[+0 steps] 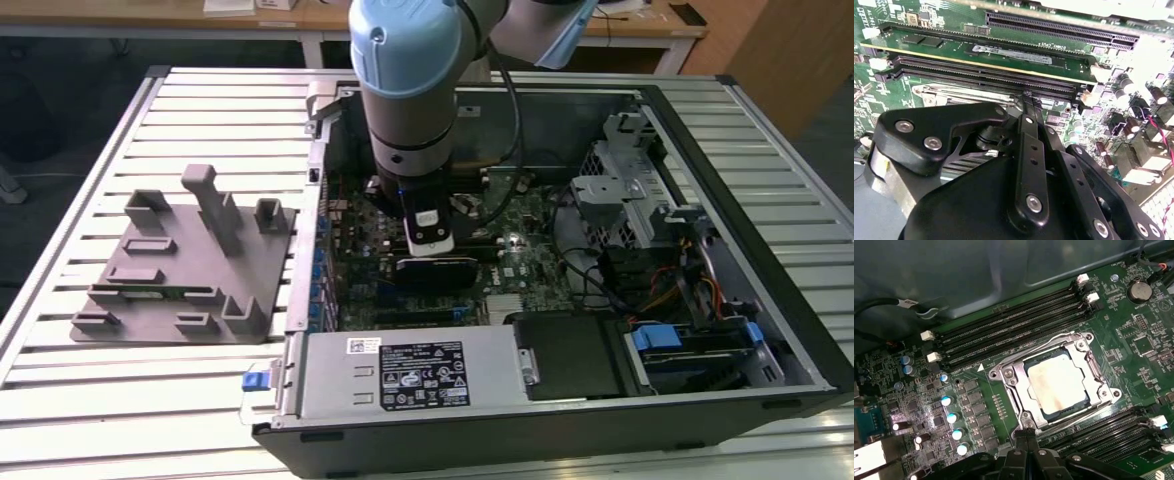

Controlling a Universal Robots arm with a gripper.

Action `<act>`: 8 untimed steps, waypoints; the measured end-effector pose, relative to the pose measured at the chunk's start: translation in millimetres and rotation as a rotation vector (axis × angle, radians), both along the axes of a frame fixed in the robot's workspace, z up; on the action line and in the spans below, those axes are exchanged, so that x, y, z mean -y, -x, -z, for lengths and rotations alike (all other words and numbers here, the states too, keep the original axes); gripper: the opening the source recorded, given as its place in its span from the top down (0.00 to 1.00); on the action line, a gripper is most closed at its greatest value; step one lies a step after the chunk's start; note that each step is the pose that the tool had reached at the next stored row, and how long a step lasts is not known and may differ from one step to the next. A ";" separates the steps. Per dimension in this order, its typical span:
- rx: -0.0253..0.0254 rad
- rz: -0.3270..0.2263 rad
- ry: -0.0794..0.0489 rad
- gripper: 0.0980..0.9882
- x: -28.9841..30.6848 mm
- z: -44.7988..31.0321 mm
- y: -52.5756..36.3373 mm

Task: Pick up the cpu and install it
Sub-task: 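Install the second cpu locking lever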

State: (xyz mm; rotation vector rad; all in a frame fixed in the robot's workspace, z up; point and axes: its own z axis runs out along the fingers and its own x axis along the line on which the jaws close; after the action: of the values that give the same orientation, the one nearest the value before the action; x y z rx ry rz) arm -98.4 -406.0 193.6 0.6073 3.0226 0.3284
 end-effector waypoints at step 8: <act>0.0000 0.000 0.001 0.99 -0.1 2.0 2.6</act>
State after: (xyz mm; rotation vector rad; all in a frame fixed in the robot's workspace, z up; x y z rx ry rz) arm -101.0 -406.0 191.6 0.6069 3.0226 0.3269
